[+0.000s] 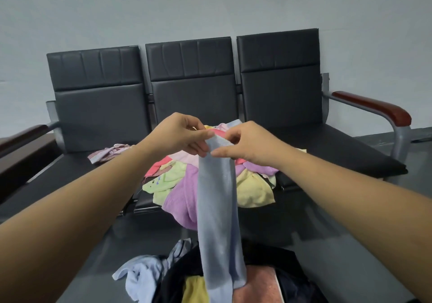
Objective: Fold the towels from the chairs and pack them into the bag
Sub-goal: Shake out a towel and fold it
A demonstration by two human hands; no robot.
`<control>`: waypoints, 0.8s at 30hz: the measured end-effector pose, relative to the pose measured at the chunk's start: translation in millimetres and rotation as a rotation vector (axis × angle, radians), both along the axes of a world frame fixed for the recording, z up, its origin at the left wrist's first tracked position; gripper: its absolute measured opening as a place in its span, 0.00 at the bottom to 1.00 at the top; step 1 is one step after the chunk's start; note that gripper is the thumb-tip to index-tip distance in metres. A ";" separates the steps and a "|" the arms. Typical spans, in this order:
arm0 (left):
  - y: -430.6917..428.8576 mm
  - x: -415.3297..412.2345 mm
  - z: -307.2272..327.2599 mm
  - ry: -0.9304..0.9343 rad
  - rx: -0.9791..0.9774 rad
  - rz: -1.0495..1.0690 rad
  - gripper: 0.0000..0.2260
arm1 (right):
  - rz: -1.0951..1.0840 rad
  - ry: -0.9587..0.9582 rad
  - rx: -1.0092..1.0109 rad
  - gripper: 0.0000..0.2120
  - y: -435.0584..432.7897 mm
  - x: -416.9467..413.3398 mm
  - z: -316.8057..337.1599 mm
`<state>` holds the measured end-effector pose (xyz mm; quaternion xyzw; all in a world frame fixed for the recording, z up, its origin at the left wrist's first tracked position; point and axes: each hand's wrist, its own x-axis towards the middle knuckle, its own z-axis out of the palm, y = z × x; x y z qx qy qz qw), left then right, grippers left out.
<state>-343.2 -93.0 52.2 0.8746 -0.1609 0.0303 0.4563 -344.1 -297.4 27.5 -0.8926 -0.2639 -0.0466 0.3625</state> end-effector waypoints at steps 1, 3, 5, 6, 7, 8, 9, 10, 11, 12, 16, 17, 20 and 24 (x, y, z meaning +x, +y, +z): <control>0.0 -0.2 0.1 0.002 0.001 0.006 0.15 | -0.013 -0.035 0.004 0.14 0.4 0.9 -1.6; 3.6 1.4 0.6 0.033 0.032 0.003 0.14 | -0.058 -0.061 0.088 0.08 -3.3 3.7 -2.2; 12.0 3.6 -0.2 0.113 0.221 -0.031 0.12 | -0.052 -0.029 0.183 0.05 -11.2 10.1 -2.8; 17.7 6.0 -3.1 0.150 0.369 -0.052 0.12 | -0.046 -0.008 0.227 0.05 -15.4 13.6 -3.2; 23.8 8.4 -7.5 0.177 0.502 -0.061 0.11 | -0.047 0.010 0.277 0.05 -19.4 15.9 -3.5; 30.0 11.2 -12.2 0.187 0.591 -0.057 0.11 | -0.062 0.025 0.331 0.06 -23.0 18.3 -3.8; 35.7 13.2 -16.1 0.180 0.623 -0.034 0.11 | -0.083 0.034 0.383 0.05 -26.9 19.8 -4.2; 40.1 14.2 -19.1 0.152 0.617 0.002 0.11 | -0.106 0.044 0.429 0.05 -30.7 20.4 -4.5; 43.5 14.5 -20.3 0.109 0.594 0.045 0.13 | -0.131 0.050 0.459 0.05 -34.8 20.3 -5.0; 45.7 14.4 -20.2 0.064 0.552 0.083 0.15 | -0.155 0.051 0.473 0.05 -38.3 20.6 -5.5; 40.2 15.9 -8.6 -0.088 0.266 0.182 0.18 | -0.262 0.037 0.488 0.04 -47.7 28.5 -1.8; 35.3 15.3 -1.7 -0.124 0.159 0.195 0.17 | -0.277 0.042 0.533 0.04 -47.4 29.5 4.3; 21.1 13.7 33.2 -0.206 -0.268 0.076 0.09 | -0.212 0.045 0.807 0.05 -45.0 29.0 39.1; 18.1 10.6 84.2 -0.150 -0.678 -0.144 0.08 | 0.061 0.159 1.190 0.02 -53.8 22.8 94.5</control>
